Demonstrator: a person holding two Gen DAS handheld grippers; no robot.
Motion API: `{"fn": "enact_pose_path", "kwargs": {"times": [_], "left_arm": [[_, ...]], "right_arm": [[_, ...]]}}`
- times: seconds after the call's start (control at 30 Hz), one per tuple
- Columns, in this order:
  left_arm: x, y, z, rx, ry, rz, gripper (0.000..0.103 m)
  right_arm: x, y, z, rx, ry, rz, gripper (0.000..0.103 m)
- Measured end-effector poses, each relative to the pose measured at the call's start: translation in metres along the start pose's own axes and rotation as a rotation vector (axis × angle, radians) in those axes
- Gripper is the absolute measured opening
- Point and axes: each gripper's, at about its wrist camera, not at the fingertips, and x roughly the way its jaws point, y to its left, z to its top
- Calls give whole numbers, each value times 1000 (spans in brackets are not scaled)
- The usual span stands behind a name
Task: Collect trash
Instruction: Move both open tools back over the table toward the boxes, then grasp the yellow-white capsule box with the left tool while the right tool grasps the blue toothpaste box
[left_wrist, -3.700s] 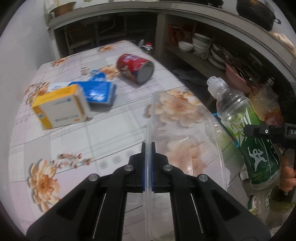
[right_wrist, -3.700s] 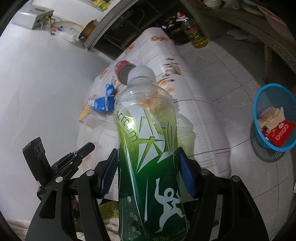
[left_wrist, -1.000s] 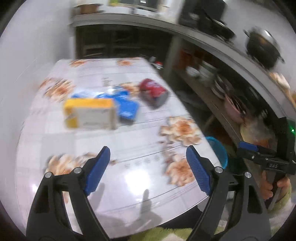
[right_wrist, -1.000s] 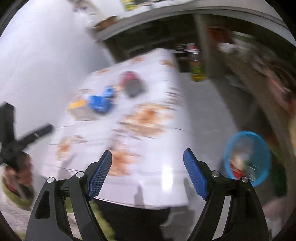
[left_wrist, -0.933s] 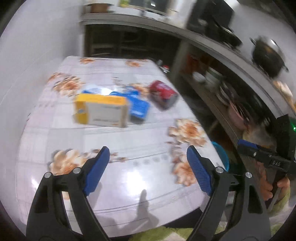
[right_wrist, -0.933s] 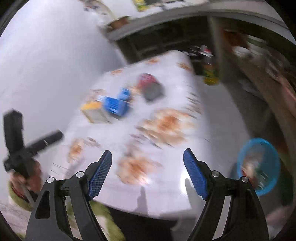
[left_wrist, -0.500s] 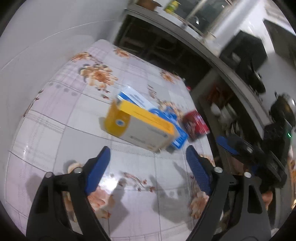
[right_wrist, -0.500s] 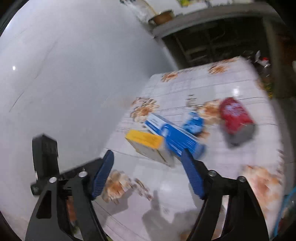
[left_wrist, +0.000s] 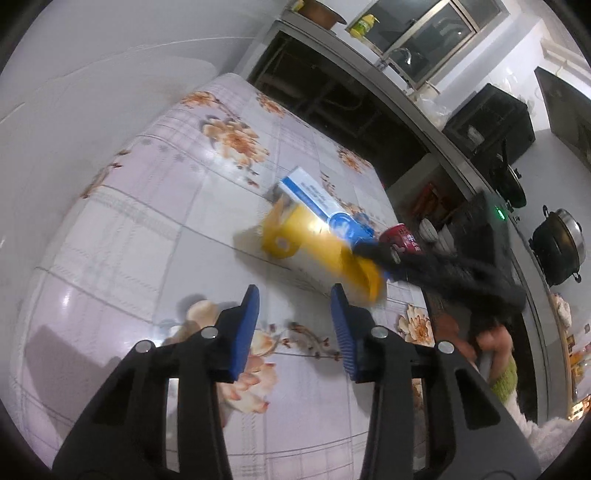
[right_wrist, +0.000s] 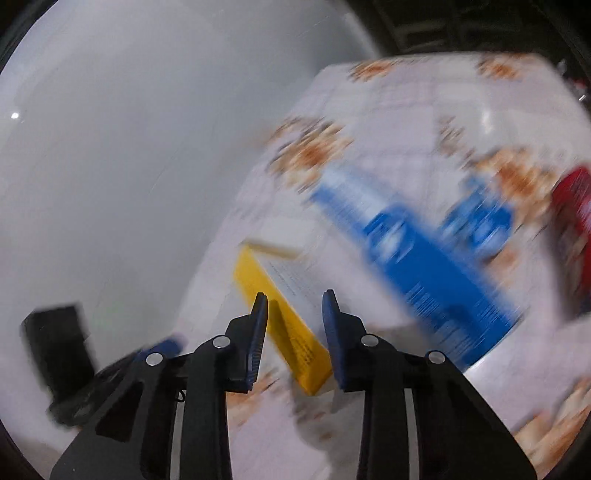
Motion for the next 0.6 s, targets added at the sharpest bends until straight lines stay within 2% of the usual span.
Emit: {"fn": "enact_pose_path", "kwargs": {"times": [0.13,0.17,0.2,0.3,0.4,0.47,0.53,0.6], "left_arm": [[0,11,-3,-43,25,14,40],[2,13,-5,-59,36,16,47],[4,15,-6,-68,41,18,55],[13,16,-11,-93,82,9,58],[24,16,-15,-107,109,1,64],[31,18,-16,-129,127,11,64],[35,22,-16,-152,135,17,67],[38,22,-15,-147,139,34,73]], "right_arm": [[4,19,-32,-13,40,62,31],[-1,21,-36,-15,21,62,31],[-7,20,-36,-15,-8,53,31],[-13,5,-26,30,-61,1,32],[0,-13,-19,85,-35,-53,33],[15,-18,-24,108,21,-11,33],[20,-12,-36,104,69,76,35],[19,-6,-48,95,105,126,40]]}}
